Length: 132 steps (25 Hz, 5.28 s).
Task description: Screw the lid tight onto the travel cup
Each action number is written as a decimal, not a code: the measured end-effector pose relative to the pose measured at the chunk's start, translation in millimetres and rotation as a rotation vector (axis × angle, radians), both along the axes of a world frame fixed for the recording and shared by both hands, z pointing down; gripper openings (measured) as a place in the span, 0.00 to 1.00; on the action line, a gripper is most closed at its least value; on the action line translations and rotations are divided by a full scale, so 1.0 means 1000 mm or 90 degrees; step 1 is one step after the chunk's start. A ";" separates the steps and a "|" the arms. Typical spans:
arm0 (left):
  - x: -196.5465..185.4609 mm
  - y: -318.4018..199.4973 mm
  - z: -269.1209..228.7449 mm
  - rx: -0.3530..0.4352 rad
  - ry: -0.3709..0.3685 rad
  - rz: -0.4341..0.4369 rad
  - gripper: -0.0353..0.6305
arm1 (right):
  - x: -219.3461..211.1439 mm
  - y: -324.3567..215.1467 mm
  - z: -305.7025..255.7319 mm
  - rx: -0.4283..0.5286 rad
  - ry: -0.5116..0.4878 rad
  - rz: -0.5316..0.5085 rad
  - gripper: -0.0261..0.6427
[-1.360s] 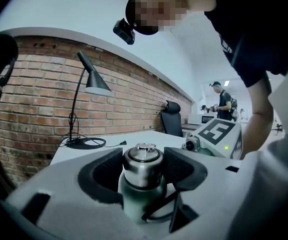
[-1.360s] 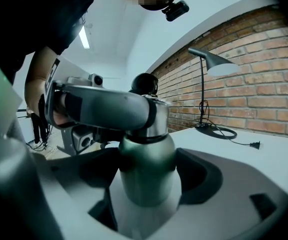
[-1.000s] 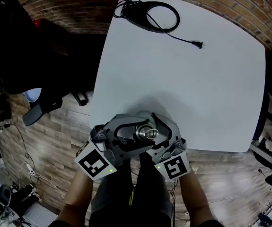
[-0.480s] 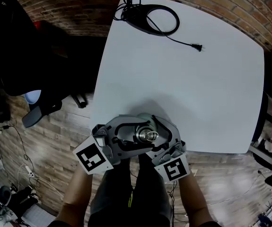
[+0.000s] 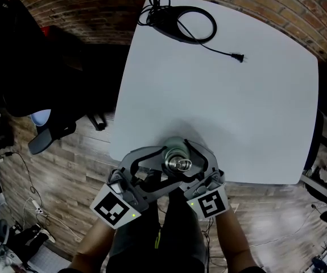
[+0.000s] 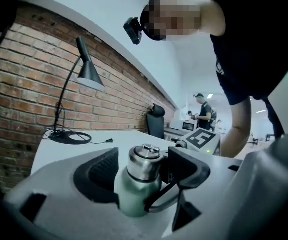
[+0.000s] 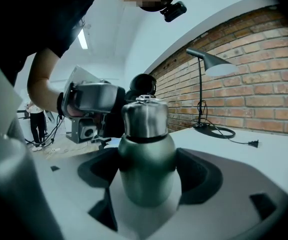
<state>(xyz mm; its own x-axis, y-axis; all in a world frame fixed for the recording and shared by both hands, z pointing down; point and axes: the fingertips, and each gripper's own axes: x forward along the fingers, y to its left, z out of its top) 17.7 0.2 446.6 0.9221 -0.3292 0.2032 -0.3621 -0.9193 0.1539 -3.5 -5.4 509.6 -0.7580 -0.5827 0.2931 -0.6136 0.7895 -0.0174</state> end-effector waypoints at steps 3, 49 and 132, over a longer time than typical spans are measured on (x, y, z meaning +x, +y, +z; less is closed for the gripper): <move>-0.002 -0.004 0.001 0.014 -0.037 -0.074 0.51 | 0.000 0.000 0.001 -0.003 0.001 0.003 0.56; 0.019 0.007 0.014 0.058 0.019 0.190 0.45 | 0.000 -0.002 -0.001 0.004 0.000 0.015 0.56; -0.139 -0.006 -0.256 0.199 0.065 -0.365 0.10 | 0.175 0.018 -0.295 0.116 -0.098 0.359 0.06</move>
<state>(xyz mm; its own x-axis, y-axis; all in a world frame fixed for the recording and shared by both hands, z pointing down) -121.0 -5.6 190.6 0.5928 -0.8030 -0.0613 -0.8053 -0.5922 -0.0293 171.8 12.4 215.0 -0.3447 -0.9366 0.0622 -0.9386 0.3432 -0.0348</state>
